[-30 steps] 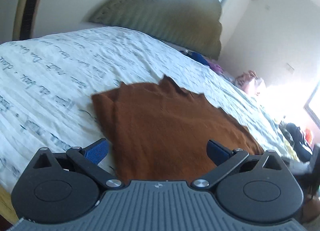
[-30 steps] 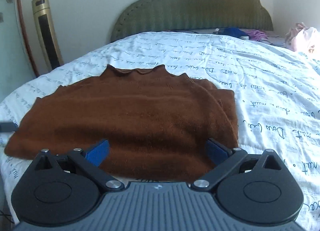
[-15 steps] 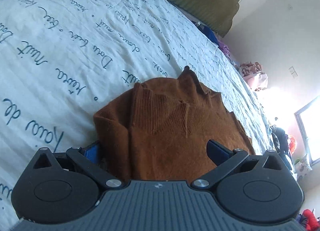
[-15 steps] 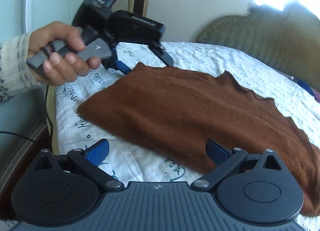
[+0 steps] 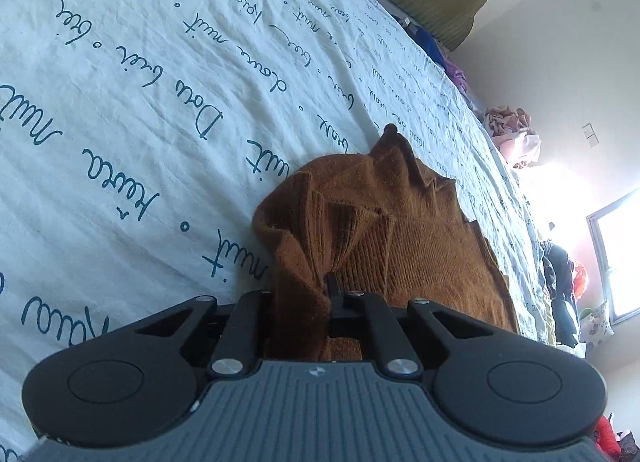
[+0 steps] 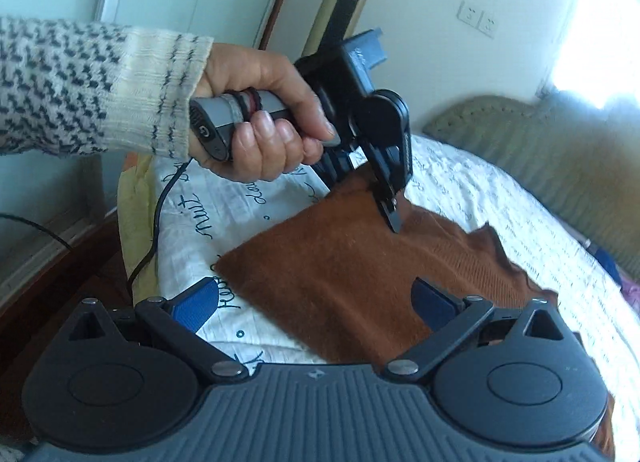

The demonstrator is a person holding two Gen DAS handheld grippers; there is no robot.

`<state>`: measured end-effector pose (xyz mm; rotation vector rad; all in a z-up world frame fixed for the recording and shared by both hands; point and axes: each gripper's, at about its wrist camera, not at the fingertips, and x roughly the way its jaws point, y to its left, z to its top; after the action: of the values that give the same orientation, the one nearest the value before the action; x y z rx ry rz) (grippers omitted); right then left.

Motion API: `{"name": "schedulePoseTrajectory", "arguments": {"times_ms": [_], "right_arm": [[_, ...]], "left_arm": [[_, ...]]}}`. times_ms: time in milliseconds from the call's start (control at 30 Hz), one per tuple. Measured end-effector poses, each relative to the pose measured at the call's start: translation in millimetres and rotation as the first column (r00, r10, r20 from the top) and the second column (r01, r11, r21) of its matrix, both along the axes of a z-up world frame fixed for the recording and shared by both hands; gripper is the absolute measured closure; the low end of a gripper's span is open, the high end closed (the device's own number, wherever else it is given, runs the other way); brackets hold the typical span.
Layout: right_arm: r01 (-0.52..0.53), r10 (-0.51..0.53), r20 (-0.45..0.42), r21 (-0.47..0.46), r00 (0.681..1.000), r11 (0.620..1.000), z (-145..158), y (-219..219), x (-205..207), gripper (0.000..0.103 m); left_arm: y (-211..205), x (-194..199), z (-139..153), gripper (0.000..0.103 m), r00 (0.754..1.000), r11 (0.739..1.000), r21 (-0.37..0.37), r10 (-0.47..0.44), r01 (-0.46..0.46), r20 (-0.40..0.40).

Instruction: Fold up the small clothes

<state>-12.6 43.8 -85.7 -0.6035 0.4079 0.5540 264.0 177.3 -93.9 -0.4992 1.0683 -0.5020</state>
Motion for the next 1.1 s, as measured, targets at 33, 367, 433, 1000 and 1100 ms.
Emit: {"name": "schedulePoseTrajectory", "arguments": {"times_ms": [33,367,433,1000,1100], "right_arm": [[-0.01,0.011,0.036,-0.031,0.999,0.999,-5.1,5.9,-3.6,0.001],[-0.042,0.101,0.202,-0.275,0.974,0.96,-41.7,32.5,-9.6,0.08],[-0.034,0.096,0.231,-0.259,0.968,0.965,-37.0,30.8,-10.4,0.094],[0.3,-0.324,-0.056,0.549,0.944,0.78,46.7,-182.8,23.2,0.098],[0.361,-0.383,-0.093,0.589,0.919,0.723,40.1,-218.6,21.5,0.098]], "left_arm": [[1.4,-0.2,0.1,0.092,1.0,1.0,-0.008,0.0,0.0,-0.001],[14.6,-3.7,-3.3,0.093,0.999,0.997,-0.065,0.033,-0.034,-0.01],[16.2,-4.8,-1.0,0.094,0.999,0.995,-0.086,0.051,-0.052,-0.009],[-124.4,23.6,75.3,0.095,0.998,0.996,-0.091,-0.022,0.026,0.052],[-173.4,27.7,75.1,0.095,0.996,0.996,-0.043,-0.078,0.08,0.05]]}}
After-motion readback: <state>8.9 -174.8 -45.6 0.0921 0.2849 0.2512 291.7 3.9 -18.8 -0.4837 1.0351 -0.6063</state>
